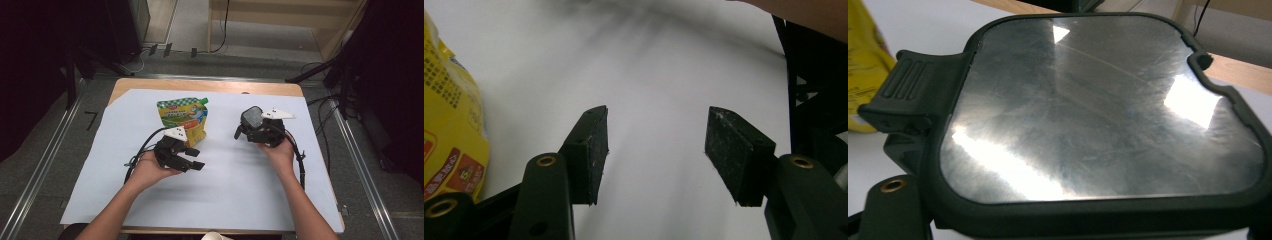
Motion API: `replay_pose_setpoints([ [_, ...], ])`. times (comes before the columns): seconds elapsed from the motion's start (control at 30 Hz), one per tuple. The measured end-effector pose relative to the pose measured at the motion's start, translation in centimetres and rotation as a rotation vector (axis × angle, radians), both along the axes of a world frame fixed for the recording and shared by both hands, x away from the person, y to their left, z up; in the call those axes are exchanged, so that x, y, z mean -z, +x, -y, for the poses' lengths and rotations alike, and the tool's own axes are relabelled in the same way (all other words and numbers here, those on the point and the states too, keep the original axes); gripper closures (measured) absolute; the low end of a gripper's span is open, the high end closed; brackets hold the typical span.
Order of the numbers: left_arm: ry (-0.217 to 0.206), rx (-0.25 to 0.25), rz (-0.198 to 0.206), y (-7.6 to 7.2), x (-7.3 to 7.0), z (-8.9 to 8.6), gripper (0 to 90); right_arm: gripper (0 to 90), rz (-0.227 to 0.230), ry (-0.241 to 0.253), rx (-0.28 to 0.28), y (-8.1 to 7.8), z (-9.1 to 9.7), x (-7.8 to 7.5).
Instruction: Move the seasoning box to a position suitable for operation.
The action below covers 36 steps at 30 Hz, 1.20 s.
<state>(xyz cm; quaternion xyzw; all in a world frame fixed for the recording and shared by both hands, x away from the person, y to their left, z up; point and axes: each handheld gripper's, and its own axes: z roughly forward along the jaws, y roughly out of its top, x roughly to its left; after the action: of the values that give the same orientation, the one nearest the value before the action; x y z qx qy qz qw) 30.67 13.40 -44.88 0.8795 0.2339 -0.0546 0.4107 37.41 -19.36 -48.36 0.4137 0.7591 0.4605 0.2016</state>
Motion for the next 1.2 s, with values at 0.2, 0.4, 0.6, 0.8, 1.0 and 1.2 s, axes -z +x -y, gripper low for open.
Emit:
replay_pose_setpoints([
  [0.2,0.002,0.011,0.014,0.3,0.0,0.5,44.0,16.0,0.001,-0.004,-0.015,-1.9,0.1,-0.3],
  [0.4,0.0,-0.001,0.037,0.6,-0.2,0.5,46.1,16.1,-0.02,0.009,-0.028,-3.6,-0.3,-0.1],
  [0.6,0.006,-0.009,0.028,0.8,-0.2,0.2,45.0,16.1,-0.011,0.009,-0.059,-5.3,-1.2,-0.5],
  [0.8,-0.002,-0.007,0.027,0.8,-0.2,0.2,44.1,16.1,-0.012,0.013,-0.112,-6.8,-2.6,-0.7],
  [1.0,0.006,-0.004,0.031,0.7,-0.2,0.3,43.9,16.1,-0.029,-0.002,-0.163,-7.4,-4.4,-0.1],
  [1.2,0.002,-0.006,0.034,0.8,-0.3,0.1,43.9,16.1,-0.046,-0.021,-0.211,-7.8,-6.1,0.7],
])
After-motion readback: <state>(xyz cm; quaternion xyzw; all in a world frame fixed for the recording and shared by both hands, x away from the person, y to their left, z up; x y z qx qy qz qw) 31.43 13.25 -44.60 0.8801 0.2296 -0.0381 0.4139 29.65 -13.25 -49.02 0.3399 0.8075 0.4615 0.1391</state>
